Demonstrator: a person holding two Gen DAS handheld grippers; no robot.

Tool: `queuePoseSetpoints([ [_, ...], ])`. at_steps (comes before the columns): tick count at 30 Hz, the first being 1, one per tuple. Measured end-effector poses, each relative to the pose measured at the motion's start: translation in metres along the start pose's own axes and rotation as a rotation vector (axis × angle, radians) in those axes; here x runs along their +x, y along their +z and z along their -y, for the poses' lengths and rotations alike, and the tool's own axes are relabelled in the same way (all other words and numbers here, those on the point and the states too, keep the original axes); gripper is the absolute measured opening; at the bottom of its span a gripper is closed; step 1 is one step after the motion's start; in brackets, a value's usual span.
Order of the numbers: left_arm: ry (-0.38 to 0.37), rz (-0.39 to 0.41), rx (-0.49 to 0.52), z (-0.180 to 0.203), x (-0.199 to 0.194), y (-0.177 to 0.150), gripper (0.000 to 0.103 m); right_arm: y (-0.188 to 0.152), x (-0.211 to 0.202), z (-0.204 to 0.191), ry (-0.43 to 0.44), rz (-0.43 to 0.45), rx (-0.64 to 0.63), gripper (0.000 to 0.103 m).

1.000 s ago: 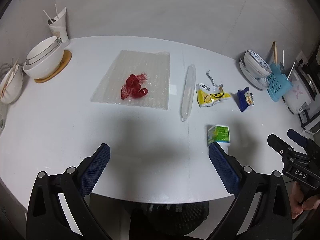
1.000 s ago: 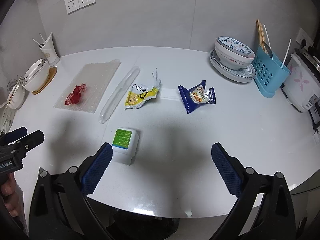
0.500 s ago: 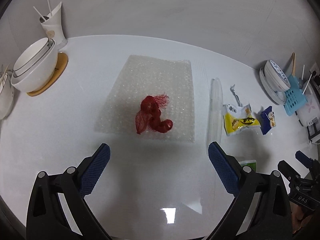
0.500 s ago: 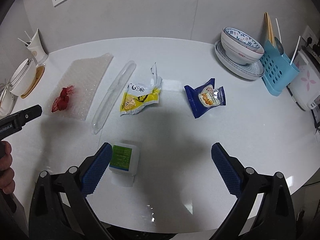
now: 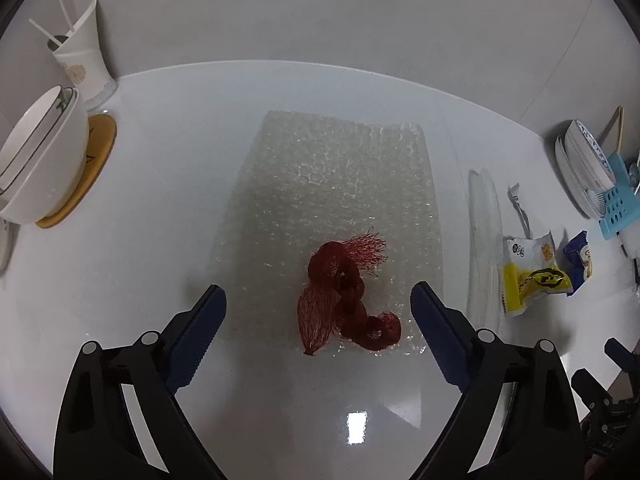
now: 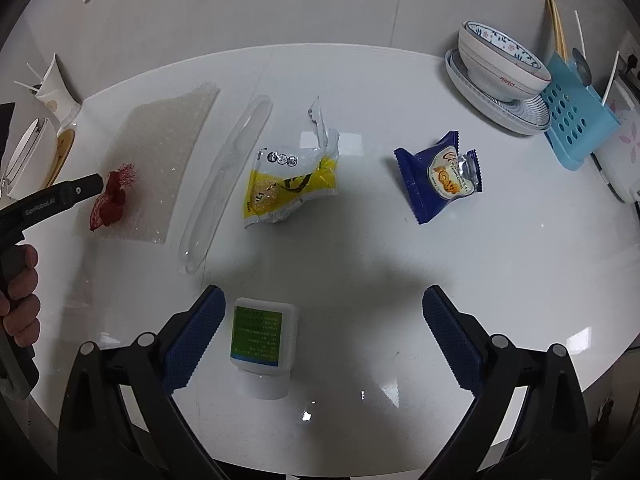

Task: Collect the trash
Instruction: 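Grasp the red mesh bag with left tool while right tool grasps white-green bottle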

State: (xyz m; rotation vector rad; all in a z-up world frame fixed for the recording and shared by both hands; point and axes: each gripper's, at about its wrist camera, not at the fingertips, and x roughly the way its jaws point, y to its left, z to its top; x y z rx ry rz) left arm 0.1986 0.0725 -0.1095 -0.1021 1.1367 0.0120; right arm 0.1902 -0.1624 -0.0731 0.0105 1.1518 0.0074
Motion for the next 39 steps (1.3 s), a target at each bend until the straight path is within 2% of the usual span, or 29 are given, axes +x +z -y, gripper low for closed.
queuePoseSetpoints([
  [7, 0.020, -0.047, 0.018, 0.004, 0.027, 0.008, 0.076, -0.006, 0.016, -0.009, 0.009, -0.073, 0.004, 0.088],
  [13, 0.036, -0.072, 0.030, 0.006, 0.035, 0.009, 0.062, -0.011, 0.025, -0.019, 0.000, -0.114, -0.014, 0.078],
  [16, 0.035, -0.082, 0.048, 0.010, 0.036, 0.009, 0.050, -0.014, 0.030, -0.020, 0.000, -0.141, -0.011, 0.074],
  [18, 0.028, -0.090, 0.051, 0.010, 0.038, 0.009, 0.039, -0.015, 0.033, -0.023, -0.001, -0.152, -0.013, 0.071],
  [21, 0.029, -0.095, 0.052, 0.011, 0.037, 0.009, 0.031, -0.015, 0.035, -0.025, -0.003, -0.168, -0.017, 0.066],
  [24, 0.019, -0.099, 0.050, 0.011, 0.037, 0.009, 0.023, -0.016, 0.037, -0.026, 0.007, -0.183, -0.007, 0.053],
  [25, 0.018, -0.097, 0.050, 0.011, 0.035, 0.009, 0.021, -0.017, 0.037, -0.024, 0.013, -0.187, -0.005, 0.043],
  [27, 0.013, -0.096, 0.050, 0.011, 0.033, 0.009, 0.017, -0.019, 0.036, -0.024, 0.022, -0.189, 0.001, 0.042],
  [30, 0.009, -0.092, 0.050, 0.010, 0.030, 0.009, 0.013, -0.021, 0.034, -0.023, 0.028, -0.182, 0.001, 0.042],
  [39, 0.007, -0.075, 0.027, 0.009, 0.017, 0.005, 0.013, -0.021, 0.021, -0.015, 0.057, -0.147, 0.013, 0.041],
])
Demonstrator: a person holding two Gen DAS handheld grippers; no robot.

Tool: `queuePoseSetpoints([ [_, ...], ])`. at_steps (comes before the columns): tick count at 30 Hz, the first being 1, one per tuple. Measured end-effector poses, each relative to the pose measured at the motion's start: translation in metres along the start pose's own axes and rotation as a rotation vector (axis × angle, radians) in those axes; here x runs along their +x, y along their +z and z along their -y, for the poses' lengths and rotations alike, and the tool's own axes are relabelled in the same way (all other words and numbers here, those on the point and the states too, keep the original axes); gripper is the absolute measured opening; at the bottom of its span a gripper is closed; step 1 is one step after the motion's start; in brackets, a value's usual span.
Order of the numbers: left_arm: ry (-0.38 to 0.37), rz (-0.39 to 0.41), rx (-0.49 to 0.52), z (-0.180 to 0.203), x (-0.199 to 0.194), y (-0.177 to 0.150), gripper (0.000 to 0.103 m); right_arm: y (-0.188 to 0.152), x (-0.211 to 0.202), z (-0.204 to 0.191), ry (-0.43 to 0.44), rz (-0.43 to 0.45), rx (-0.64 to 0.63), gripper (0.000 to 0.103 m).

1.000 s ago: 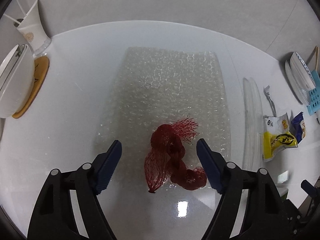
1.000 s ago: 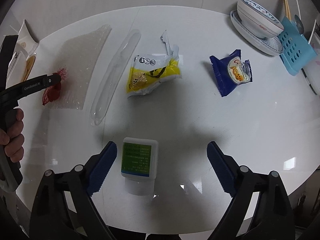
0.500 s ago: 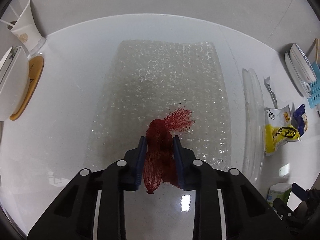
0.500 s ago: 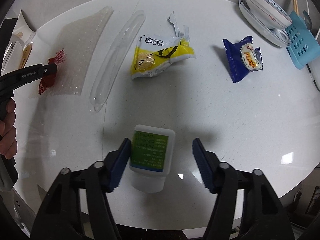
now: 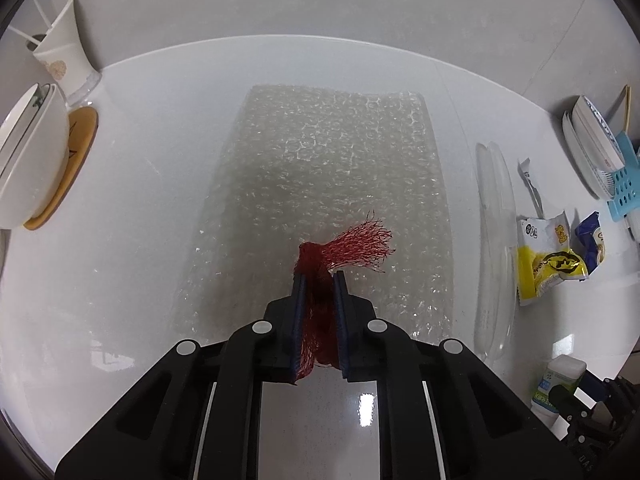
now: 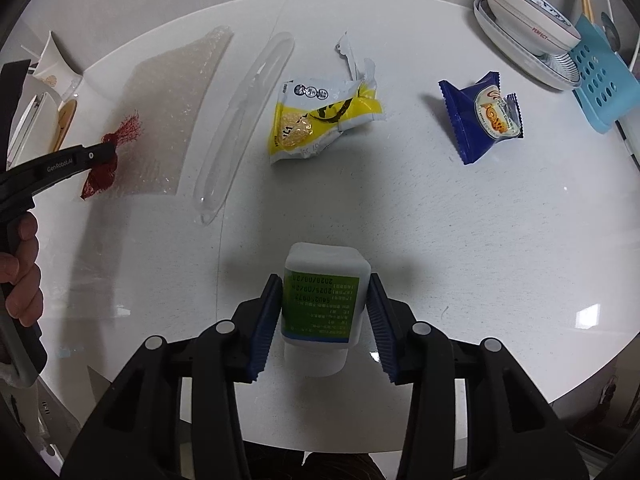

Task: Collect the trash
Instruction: 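Carry the red mesh bag and white bottle down over the trash bin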

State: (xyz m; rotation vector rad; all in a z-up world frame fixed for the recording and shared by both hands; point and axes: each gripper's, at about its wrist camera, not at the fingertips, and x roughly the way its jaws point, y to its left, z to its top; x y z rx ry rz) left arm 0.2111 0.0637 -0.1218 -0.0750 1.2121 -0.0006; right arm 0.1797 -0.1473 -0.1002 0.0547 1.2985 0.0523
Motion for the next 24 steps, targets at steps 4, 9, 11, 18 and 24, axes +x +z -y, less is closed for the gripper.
queuePoseSetpoints([
  [4, -0.001, 0.011, -0.006, 0.001, -0.009, -0.004, 0.012, 0.002, -0.005, 0.004, 0.005, 0.014, 0.004, 0.041],
  [9, -0.003, 0.030, -0.015, 0.004, -0.020, -0.010, 0.012, -0.004, -0.013, 0.009, 0.006, 0.029, 0.003, 0.041],
  [11, -0.004, 0.037, -0.016, 0.006, -0.025, -0.012, 0.012, -0.005, -0.016, 0.012, 0.006, 0.037, 0.001, 0.040],
  [18, -0.006, 0.070, -0.014, 0.011, -0.046, -0.021, 0.012, -0.005, -0.026, 0.017, 0.014, 0.069, -0.004, 0.040],
  [24, -0.017, 0.084, -0.018, 0.017, -0.058, -0.029, 0.012, -0.007, -0.031, 0.022, 0.016, 0.083, -0.002, 0.040],
])
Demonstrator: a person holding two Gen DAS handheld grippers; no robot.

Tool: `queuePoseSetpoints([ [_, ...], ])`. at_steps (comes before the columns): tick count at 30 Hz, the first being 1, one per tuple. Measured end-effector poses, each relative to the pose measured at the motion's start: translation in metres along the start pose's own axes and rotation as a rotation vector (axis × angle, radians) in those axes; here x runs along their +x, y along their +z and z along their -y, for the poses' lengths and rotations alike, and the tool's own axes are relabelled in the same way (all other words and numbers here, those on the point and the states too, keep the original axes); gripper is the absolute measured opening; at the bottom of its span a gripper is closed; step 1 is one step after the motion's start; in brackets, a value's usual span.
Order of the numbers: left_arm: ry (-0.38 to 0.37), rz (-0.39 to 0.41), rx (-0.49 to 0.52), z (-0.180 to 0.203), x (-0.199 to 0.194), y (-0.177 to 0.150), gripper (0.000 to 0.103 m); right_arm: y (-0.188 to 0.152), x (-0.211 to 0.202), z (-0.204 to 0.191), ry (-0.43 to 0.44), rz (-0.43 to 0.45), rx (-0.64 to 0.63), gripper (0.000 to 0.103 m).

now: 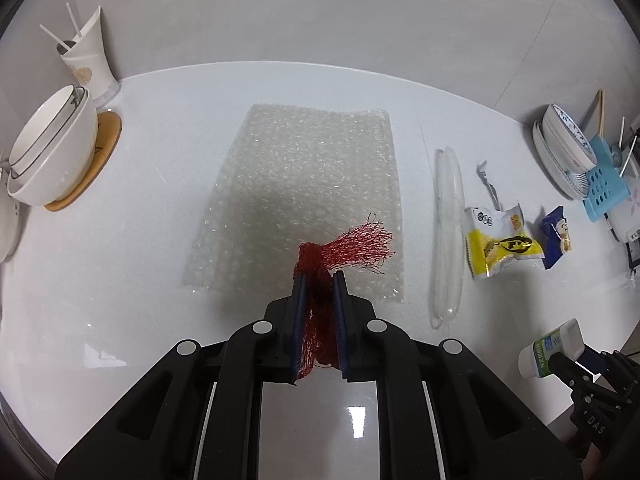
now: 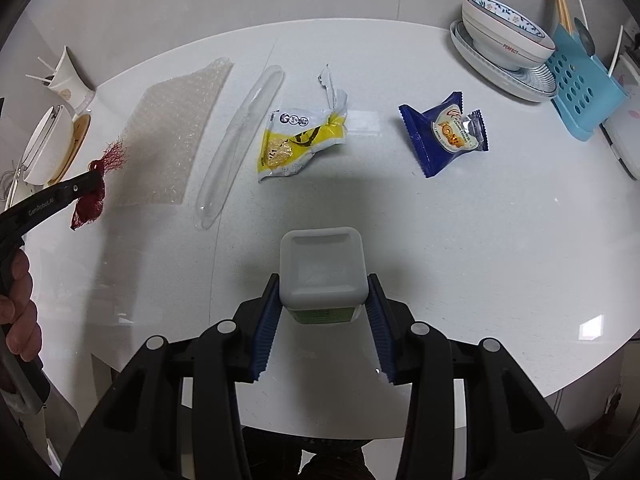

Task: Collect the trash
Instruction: 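Carry the red mesh bag and white bottle down over the trash bin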

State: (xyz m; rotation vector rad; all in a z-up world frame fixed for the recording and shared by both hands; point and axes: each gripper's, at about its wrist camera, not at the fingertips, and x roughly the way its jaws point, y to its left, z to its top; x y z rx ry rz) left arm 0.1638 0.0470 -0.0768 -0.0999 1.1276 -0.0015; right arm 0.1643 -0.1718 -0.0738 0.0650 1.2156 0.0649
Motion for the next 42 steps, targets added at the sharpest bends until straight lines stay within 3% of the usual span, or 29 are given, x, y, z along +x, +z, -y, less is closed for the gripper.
queuePoseSetpoints([
  [16, -0.025, 0.023, 0.013, 0.030, -0.032, -0.045, 0.012, -0.015, -0.027, 0.012, 0.021, 0.083, -0.014, 0.040],
  [42, -0.033, 0.045, -0.008, 0.062, -0.078, -0.125, 0.012, -0.060, -0.056, 0.037, 0.040, 0.147, -0.066, 0.040],
])
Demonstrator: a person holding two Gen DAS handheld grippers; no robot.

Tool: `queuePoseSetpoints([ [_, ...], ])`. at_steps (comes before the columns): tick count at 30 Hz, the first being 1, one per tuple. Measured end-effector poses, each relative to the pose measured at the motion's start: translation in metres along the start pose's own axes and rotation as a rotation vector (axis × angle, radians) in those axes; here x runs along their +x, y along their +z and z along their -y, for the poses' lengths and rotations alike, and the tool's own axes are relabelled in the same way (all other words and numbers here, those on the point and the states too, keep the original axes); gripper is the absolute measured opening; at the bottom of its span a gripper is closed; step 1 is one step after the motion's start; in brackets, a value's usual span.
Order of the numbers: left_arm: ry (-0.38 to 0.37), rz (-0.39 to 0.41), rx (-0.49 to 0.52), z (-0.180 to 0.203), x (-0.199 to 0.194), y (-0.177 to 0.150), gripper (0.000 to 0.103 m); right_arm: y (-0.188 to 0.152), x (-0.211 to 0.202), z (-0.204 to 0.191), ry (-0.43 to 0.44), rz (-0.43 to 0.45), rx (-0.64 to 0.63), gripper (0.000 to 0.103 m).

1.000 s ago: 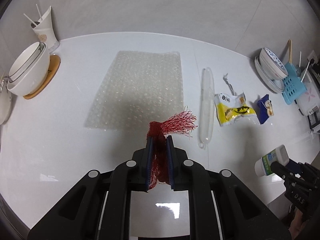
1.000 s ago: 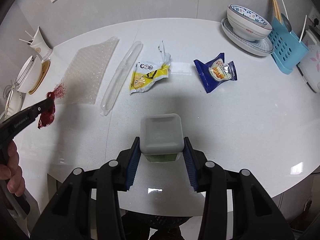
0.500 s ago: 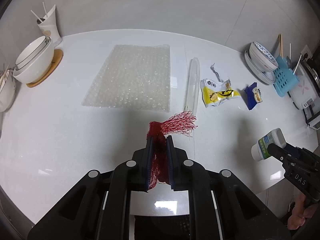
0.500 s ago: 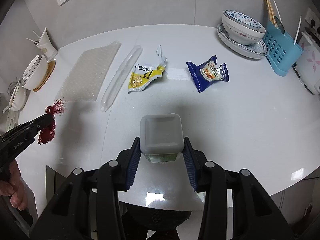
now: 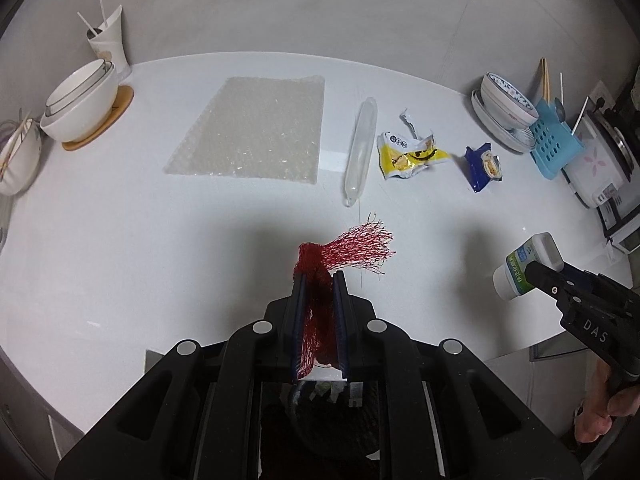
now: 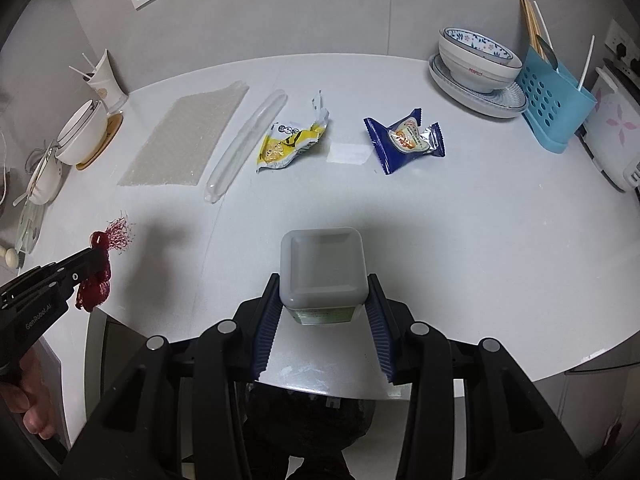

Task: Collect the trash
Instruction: 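Carry the red mesh bag and white bottle down over the trash bin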

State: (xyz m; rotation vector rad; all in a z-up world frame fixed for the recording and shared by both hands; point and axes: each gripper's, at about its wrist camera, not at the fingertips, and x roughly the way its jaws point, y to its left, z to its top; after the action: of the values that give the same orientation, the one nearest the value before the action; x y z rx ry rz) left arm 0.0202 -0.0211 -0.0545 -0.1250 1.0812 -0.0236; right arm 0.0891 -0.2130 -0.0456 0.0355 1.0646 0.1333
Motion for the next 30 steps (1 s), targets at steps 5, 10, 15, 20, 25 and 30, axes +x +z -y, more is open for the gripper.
queuePoseSetpoints([
  [5, -0.004, 0.002, -0.013, 0.007, -0.006, -0.018, 0.012, -0.012, -0.005, 0.002, 0.010, 0.002, -0.014, 0.040],
  [10, -0.008, 0.002, -0.019, 0.015, -0.011, -0.036, 0.012, -0.022, -0.010, 0.005, 0.018, 0.004, -0.030, 0.040],
  [15, -0.013, 0.004, -0.029, 0.020, -0.016, -0.053, 0.012, -0.033, -0.014, 0.008, 0.025, 0.003, -0.041, 0.040],
  [20, -0.011, -0.004, -0.027, 0.025, -0.018, -0.068, 0.012, -0.042, -0.017, 0.012, 0.028, 0.006, -0.048, 0.040],
  [25, -0.013, -0.011, -0.019, 0.032, -0.019, -0.086, 0.012, -0.054, -0.019, 0.016, 0.031, 0.006, -0.055, 0.040],
  [30, -0.010, -0.026, -0.022, 0.034, -0.020, -0.103, 0.012, -0.070, -0.022, 0.019, 0.029, 0.003, -0.076, 0.040],
])
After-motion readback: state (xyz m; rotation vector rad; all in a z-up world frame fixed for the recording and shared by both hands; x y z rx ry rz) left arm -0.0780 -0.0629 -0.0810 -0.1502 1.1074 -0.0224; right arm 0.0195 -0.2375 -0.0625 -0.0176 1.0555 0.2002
